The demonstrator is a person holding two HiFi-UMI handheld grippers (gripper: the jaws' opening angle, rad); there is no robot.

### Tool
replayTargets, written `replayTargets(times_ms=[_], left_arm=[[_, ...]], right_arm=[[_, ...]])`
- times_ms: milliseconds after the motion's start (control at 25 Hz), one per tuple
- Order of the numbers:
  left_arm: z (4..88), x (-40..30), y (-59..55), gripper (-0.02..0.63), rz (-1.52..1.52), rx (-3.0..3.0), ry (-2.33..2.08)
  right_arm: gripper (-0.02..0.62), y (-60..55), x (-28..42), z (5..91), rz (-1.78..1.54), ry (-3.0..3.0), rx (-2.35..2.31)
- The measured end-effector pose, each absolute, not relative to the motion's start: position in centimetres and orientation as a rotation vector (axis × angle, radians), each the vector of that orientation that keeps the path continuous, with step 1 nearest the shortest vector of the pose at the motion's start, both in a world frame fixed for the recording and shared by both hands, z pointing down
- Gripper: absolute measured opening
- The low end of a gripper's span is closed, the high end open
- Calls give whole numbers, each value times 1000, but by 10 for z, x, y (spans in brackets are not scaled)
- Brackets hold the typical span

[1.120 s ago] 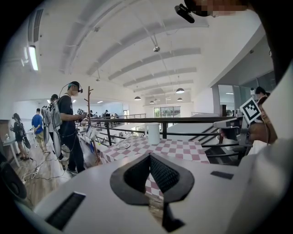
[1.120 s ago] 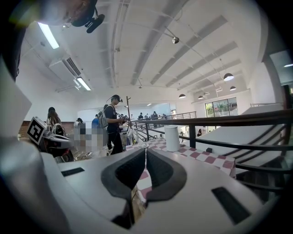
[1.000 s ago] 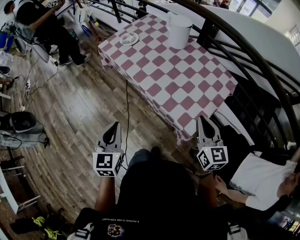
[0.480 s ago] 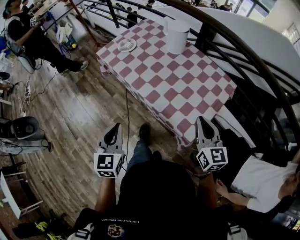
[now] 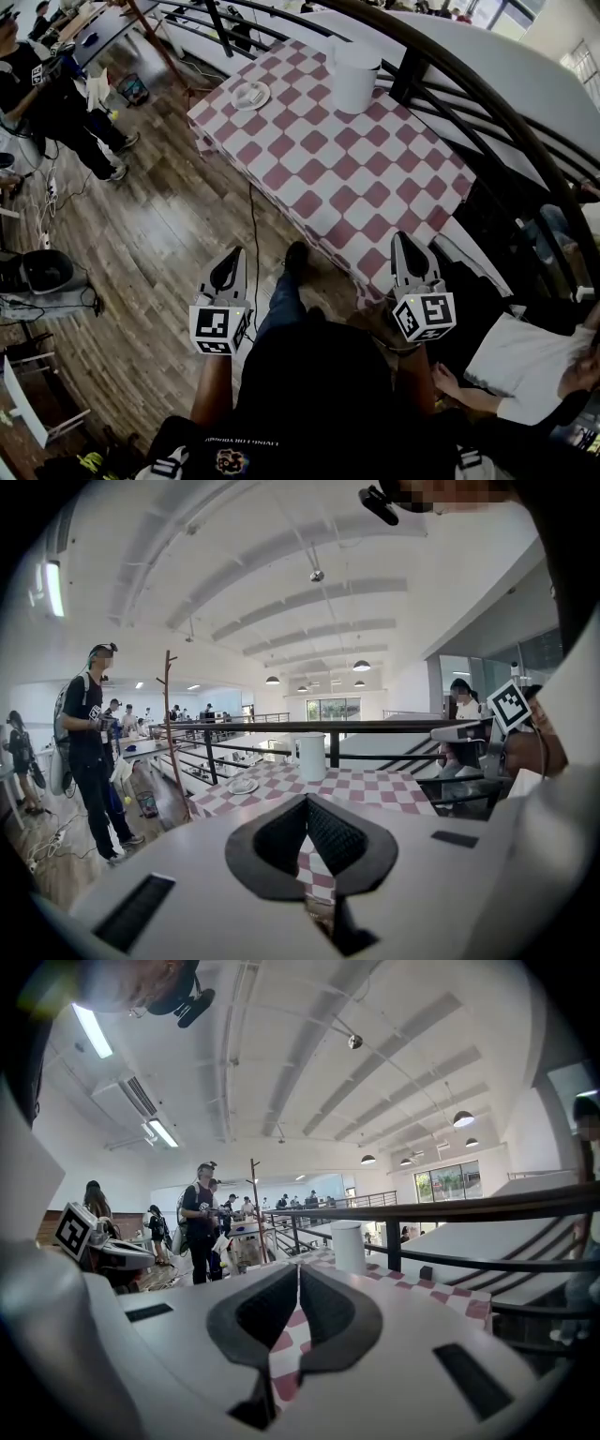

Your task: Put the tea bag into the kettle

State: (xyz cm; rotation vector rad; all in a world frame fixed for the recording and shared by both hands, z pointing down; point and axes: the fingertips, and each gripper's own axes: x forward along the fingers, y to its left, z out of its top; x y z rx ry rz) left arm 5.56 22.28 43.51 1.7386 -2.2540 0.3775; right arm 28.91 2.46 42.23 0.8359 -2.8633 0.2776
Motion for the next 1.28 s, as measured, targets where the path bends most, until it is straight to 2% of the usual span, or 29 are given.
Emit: replayTargets(times_ms=[1280], left_arm=[[438,-63,99,8,362,1881,-2109]], right_arm=[[18,-65,186,412,251,-2770,973]])
